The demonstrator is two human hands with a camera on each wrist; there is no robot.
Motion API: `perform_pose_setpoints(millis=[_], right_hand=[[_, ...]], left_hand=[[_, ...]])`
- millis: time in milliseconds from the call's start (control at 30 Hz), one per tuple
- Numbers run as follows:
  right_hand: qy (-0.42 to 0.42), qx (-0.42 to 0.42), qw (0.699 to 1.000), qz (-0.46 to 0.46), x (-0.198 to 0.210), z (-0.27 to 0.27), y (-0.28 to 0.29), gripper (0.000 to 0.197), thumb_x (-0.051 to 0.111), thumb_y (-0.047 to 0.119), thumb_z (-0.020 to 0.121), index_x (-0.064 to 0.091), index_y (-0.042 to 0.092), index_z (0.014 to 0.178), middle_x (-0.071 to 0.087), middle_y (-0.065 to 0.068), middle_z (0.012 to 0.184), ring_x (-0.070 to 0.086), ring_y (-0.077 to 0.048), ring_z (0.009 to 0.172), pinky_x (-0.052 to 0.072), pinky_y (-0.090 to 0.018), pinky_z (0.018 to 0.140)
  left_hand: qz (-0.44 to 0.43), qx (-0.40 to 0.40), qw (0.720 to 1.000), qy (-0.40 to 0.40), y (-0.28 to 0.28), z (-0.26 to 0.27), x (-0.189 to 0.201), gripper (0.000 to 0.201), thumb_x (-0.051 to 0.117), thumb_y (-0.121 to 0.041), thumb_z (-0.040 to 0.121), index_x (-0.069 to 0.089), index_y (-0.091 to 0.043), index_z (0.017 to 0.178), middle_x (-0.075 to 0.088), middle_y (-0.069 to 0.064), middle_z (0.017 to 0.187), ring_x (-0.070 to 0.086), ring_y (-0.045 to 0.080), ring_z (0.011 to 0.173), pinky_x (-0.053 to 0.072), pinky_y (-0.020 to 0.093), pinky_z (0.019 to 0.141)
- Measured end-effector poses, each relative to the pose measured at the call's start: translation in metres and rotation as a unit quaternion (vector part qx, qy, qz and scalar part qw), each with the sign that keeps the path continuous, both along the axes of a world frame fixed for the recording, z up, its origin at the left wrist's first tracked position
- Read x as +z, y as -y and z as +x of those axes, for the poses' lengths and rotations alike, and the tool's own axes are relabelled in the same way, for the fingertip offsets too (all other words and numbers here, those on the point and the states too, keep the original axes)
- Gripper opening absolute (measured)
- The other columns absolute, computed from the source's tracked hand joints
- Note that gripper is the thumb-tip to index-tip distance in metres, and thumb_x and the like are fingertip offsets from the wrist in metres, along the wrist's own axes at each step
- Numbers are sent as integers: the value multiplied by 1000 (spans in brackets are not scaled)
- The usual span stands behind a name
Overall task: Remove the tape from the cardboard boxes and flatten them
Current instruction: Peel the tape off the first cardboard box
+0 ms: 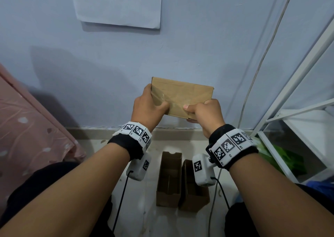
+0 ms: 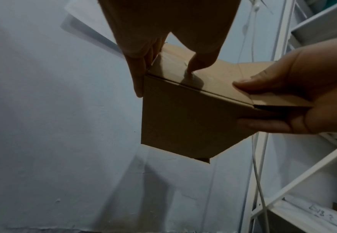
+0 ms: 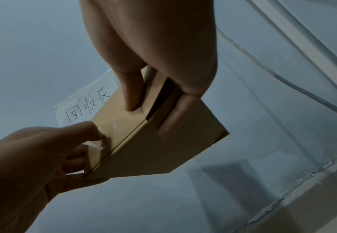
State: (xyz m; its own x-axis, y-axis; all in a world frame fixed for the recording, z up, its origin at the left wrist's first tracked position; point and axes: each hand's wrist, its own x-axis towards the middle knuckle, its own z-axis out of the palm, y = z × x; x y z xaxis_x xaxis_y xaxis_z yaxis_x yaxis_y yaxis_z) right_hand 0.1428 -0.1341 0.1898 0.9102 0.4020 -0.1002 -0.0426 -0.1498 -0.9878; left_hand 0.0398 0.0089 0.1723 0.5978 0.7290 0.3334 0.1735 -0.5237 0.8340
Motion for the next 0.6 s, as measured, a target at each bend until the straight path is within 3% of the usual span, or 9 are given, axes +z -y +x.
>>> perform_pose_setpoints(millis=[100, 233, 433, 600], right_hand=[[-7, -7, 1000, 6, 1, 1, 0, 42, 81, 1, 81, 63, -19, 112, 77, -19, 101, 77, -31, 88, 65, -48, 77], [-7, -10, 1000, 4, 3, 3, 2, 32, 81, 0, 80, 67, -12, 106, 76, -17, 102, 76, -32, 89, 66, -46, 74], [-10, -4, 1000, 0, 2, 4, 3, 28, 80, -1, 81, 68, -6, 107, 75, -14, 101, 75, -24, 80, 66, -40, 67], [-6, 0, 1000, -16, 3, 6, 6, 34, 82, 1, 80, 66, -8, 108, 73, -18, 108, 75, -28, 90, 66, -41, 67]], left_hand=[[8, -19, 1000, 3, 0, -1, -2, 50, 66, -27, 85, 52, -20, 132, 67, -1, 93, 63, 20, 88, 53, 31, 78], [-13, -47, 999, 13, -1, -1, -4, 52, 78, -38, 80, 56, -27, 125, 70, -10, 100, 67, 9, 93, 53, 21, 81], [-11, -59, 998, 4, -6, -4, -2, 47, 82, -34, 80, 58, -29, 121, 72, -9, 97, 69, 10, 91, 57, 29, 86], [-9, -73, 997, -11, -9, -8, -1, 49, 82, -28, 81, 60, -24, 125, 74, -9, 95, 71, 7, 88, 59, 27, 85]])
